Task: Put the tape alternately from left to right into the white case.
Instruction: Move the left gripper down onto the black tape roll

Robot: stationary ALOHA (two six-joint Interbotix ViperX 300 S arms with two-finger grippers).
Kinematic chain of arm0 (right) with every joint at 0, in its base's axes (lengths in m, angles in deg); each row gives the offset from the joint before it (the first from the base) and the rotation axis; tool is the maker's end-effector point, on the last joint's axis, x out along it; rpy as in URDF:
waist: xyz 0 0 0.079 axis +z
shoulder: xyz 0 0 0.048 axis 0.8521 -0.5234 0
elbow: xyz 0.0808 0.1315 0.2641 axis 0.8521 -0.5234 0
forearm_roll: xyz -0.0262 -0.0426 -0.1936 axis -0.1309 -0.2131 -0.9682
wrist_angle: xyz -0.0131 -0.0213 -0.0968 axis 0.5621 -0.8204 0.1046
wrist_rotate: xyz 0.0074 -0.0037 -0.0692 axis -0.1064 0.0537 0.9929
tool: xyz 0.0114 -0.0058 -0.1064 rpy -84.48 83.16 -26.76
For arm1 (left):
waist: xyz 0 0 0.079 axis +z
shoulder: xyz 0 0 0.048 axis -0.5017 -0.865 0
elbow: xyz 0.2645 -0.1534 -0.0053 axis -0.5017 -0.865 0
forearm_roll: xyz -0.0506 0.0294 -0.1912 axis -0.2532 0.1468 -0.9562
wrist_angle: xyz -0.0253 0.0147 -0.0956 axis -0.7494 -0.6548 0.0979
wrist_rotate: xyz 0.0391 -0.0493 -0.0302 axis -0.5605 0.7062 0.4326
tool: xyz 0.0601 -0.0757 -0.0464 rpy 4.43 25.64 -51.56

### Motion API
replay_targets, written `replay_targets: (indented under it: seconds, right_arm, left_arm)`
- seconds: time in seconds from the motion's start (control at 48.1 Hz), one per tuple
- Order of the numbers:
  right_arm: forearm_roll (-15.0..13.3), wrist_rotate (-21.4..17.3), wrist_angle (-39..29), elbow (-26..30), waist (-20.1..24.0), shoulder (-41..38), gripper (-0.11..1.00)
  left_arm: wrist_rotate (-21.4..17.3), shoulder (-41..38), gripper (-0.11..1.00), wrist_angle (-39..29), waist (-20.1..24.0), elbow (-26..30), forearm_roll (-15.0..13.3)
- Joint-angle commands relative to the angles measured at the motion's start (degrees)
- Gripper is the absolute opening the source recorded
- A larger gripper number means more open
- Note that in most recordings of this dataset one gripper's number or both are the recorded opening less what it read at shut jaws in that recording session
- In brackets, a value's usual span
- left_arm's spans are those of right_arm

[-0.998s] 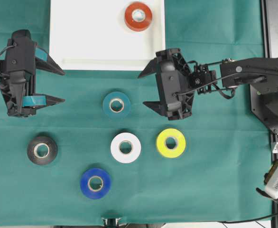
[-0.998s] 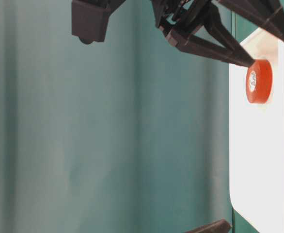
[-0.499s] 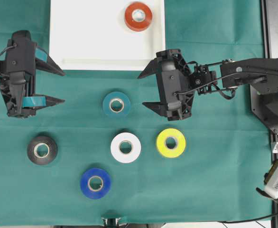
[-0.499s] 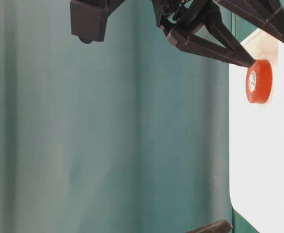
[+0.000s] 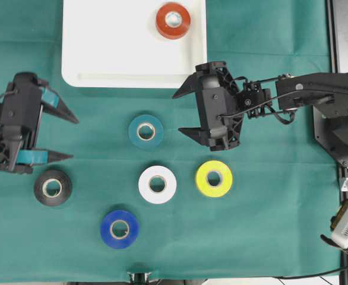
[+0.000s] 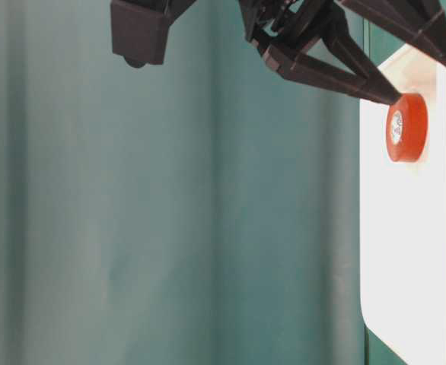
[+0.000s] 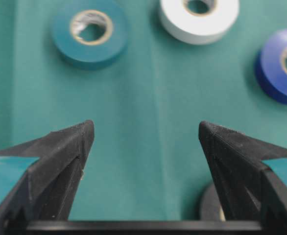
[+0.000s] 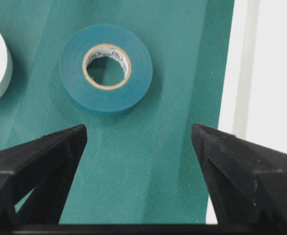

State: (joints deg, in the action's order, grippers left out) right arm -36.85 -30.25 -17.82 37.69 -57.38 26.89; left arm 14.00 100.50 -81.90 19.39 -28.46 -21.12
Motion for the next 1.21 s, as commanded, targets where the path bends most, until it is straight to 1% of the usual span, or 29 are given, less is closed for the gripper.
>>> replay_targets:
  seconds: [0.0, 0.125, 0.249, 0.416, 0.54, 0.707, 0.831, 1.185]
  right_arm:
    - [0.2, -0.1, 0.5, 0.3, 0.2, 1.2, 0.72]
    - [0.2, -0.1, 0.5, 0.1, 0.2, 1.2, 0.72]
    - [0.2, -0.2, 0.5, 0.0, 0.2, 1.2, 0.72]
    - [0.2, -0.1, 0.5, 0.0, 0.2, 1.3, 0.72]
    - [0.2, -0.1, 0.5, 0.0, 0.2, 1.2, 0.72]
    - [0.2, -0.2, 0.5, -0.1, 0.2, 1.2, 0.72]
    - [0.1, -0.2, 0.5, -0.2, 0.2, 1.2, 0.72]
    - [0.2, -0.2, 0.5, -0.4, 0.2, 1.2, 0.72]
  left_arm:
    - [-0.1, 0.8, 0.92, 0.3, -1.5, 0.3, -0.1]
    - [-0.2, 0.8, 0.92, 0.1, -3.8, -0.4, -0.1]
    - [-0.1, 1.0, 0.92, -1.6, -5.5, -1.1, -0.1]
    - [-0.1, 1.1, 0.92, -4.8, -6.3, -1.0, -0.1]
    - [-0.1, 1.0, 0.92, -5.7, -6.4, -1.0, -0.1]
    - [0.0, -0.3, 0.92, -5.7, -6.7, -1.2, -0.1]
    - [0.0, -1.8, 0.92, -5.5, -7.7, -1.5, -0.1]
    - [0.1, -9.0, 0.92, -3.2, -8.3, -1.1, -0.1]
